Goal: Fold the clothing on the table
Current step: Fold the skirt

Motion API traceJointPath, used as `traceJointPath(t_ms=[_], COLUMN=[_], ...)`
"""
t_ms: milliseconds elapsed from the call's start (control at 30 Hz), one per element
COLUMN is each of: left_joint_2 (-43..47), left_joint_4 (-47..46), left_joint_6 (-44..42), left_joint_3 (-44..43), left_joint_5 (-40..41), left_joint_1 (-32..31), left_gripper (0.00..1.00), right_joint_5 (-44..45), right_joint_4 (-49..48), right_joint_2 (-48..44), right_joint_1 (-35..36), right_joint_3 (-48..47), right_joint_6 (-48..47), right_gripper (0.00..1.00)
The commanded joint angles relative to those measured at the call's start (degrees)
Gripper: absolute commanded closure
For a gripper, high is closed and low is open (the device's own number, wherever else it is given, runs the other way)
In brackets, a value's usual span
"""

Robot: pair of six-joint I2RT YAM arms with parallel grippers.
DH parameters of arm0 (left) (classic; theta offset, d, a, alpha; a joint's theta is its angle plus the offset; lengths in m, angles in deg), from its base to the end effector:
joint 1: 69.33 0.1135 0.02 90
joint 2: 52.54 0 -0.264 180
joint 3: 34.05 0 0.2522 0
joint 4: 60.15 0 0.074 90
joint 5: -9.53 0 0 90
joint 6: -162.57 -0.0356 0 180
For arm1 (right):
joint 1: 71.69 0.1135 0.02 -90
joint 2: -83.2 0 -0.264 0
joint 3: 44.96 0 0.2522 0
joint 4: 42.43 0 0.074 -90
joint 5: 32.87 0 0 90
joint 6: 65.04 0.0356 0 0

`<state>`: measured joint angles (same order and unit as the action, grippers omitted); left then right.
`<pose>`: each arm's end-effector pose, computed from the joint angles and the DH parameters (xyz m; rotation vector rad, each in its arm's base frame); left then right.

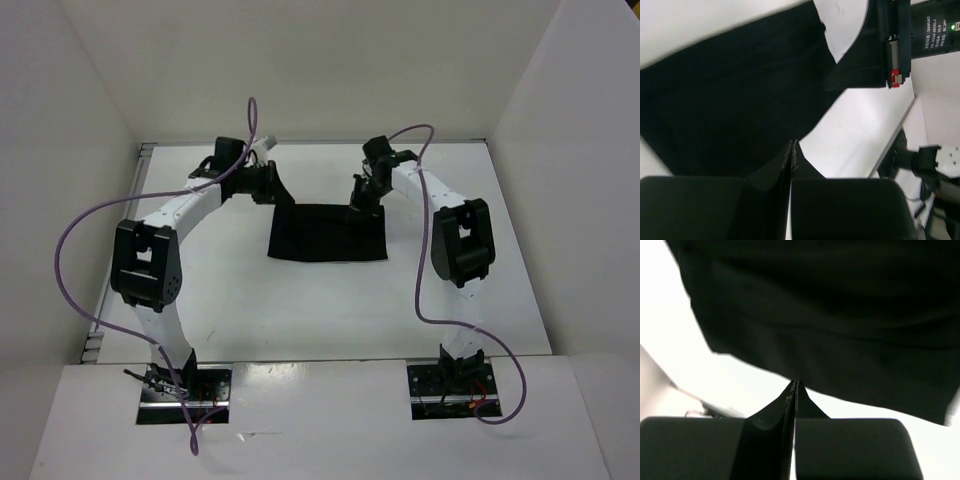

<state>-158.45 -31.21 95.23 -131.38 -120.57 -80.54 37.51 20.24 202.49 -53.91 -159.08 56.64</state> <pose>0.4095 -0.1045 0.2681 0.1766 2.2569 -1.0978 0.4162 0.1460 0.2214 0.2495 2.8459 0.6823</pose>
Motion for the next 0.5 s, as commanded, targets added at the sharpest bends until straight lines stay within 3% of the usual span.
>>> traceJointPath(t_ms=[0, 233, 467], left_joint_2=[-3.95, -9.14, -7.91], left_joint_4=[-1.38, -1.91, -1.38], left_joint_6=[0.1, 0.11, -0.94], left_joint_3=[1.66, 4.47, 7.54], left_joint_5=[-6.49, -6.49, -4.82], left_joint_1=[-0.84, -0.84, -0.84], left_gripper=[1.0, 1.0, 1.0], right_joint_5=[-6.13, -10.17, -11.23], right_joint_4=[-4.34, -5.84, -5.31], right_joint_2=[0.25, 7.88, 17.29], right_joint_1=[1.03, 0.32, -5.11], right_joint_3=[1.38, -2.82, -12.84], right_joint_6=[1.01, -0.3, -0.83], right_gripper=[0.99, 0.99, 0.99])
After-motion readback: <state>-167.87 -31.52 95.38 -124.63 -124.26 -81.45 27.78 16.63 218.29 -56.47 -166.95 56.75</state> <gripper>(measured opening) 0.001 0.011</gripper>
